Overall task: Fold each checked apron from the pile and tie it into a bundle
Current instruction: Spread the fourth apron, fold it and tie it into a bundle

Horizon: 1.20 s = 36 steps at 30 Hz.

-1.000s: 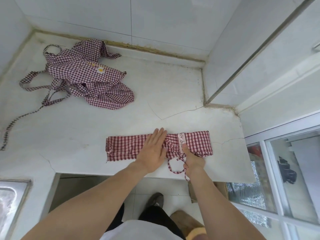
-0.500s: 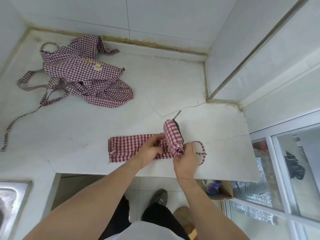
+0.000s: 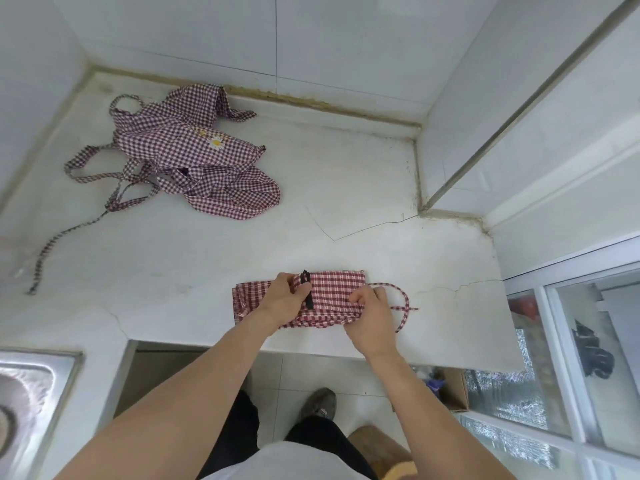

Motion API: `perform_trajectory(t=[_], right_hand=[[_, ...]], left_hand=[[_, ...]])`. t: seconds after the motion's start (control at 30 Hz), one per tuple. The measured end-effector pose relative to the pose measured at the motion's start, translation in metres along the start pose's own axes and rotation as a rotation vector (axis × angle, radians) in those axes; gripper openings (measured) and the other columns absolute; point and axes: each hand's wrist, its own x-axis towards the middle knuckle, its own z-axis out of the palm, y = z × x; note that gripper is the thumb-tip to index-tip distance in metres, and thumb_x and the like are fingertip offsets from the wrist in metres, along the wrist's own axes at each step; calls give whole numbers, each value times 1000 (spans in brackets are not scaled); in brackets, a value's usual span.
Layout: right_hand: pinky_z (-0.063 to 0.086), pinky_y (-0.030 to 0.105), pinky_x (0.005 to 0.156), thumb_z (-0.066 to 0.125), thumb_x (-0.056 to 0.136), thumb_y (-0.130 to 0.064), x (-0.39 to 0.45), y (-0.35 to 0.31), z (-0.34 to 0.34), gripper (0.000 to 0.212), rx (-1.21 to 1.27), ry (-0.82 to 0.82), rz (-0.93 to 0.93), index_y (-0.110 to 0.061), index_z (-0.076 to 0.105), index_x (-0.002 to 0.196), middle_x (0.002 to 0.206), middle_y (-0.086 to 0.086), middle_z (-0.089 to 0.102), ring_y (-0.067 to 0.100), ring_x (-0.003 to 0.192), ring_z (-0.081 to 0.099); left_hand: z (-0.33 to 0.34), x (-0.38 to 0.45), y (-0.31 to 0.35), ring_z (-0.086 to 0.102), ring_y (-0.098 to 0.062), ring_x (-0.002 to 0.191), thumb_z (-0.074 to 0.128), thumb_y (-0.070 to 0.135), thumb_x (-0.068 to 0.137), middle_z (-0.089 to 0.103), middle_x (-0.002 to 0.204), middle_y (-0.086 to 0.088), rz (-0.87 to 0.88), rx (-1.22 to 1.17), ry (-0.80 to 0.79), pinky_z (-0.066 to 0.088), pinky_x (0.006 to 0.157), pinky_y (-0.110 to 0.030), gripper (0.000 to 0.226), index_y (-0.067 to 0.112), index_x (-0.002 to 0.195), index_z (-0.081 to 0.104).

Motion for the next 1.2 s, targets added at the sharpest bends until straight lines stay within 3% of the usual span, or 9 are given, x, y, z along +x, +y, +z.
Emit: perform_trajectory(t=[0.13,0.23,0.3,0.43,0.57,0.87,1.0,1.1,1.2], right_hand=[[46,20,85,81,72,-27,-8,-2,-15,54,91,-255,96,-27,47,114,117,-3,36,9,102,51],[39,36,102,72,67,-68,-21,-17,-6,76,-63,-79,123,-30,43,126,123,-6,34,16,118,40],[29,48,111,63,63,-76,-27,-31,9,94,-251,46,22,-28,38,140,140,4,33,25,133,30],[-3,62,117,67,70,-64,-26,-52,36,112,-415,-97,-32,-36,2,156,163,19,-9,45,149,-8],[-2,75,111,67,77,-49,-17,-54,46,107,-472,-76,-15,-37,-3,156,162,24,-14,51,145,-18],[19,80,104,76,58,8,-5,-19,31,108,-707,31,-124,-21,34,153,158,25,26,54,142,25],[14,70,115,81,63,-15,-6,-9,29,110,-635,4,-184,-16,24,157,162,22,15,46,148,14],[-12,54,121,62,73,-54,-12,-25,37,116,-422,-144,-125,-9,-4,157,163,11,-16,32,151,-19],[-20,43,120,55,83,-56,-7,-32,29,106,-135,-324,-91,-11,-6,157,156,-6,-22,15,147,-28]], left_hand=[[2,-3,0,54,-19,107,43,35,106,54,129,-4,64,60,-55,44,88,-29,46,16,146,33],[6,-3,-4,54,-18,111,41,33,106,54,133,-5,83,46,-38,46,94,-31,44,14,145,35],[10,-2,-7,58,-19,111,44,32,105,58,130,-4,65,-9,-34,49,98,-35,39,11,138,42],[13,-3,-12,59,-20,117,50,32,103,62,126,-6,57,-165,-92,47,106,-43,26,16,124,51],[15,-9,-9,55,-20,123,48,31,104,60,130,-4,71,-267,-130,46,106,-38,33,17,134,48],[18,-7,-8,40,-11,126,34,40,107,42,149,2,97,-15,-207,34,104,-27,46,21,150,36],[20,-6,-2,45,-12,123,37,44,106,49,140,3,57,-44,-221,36,98,-28,46,18,143,40],[21,-3,0,56,-13,117,48,52,100,62,129,5,37,-188,-269,43,103,-32,40,26,130,52],[19,1,-2,63,-14,113,60,54,93,68,122,2,63,-163,-266,48,105,-38,49,26,132,56]])
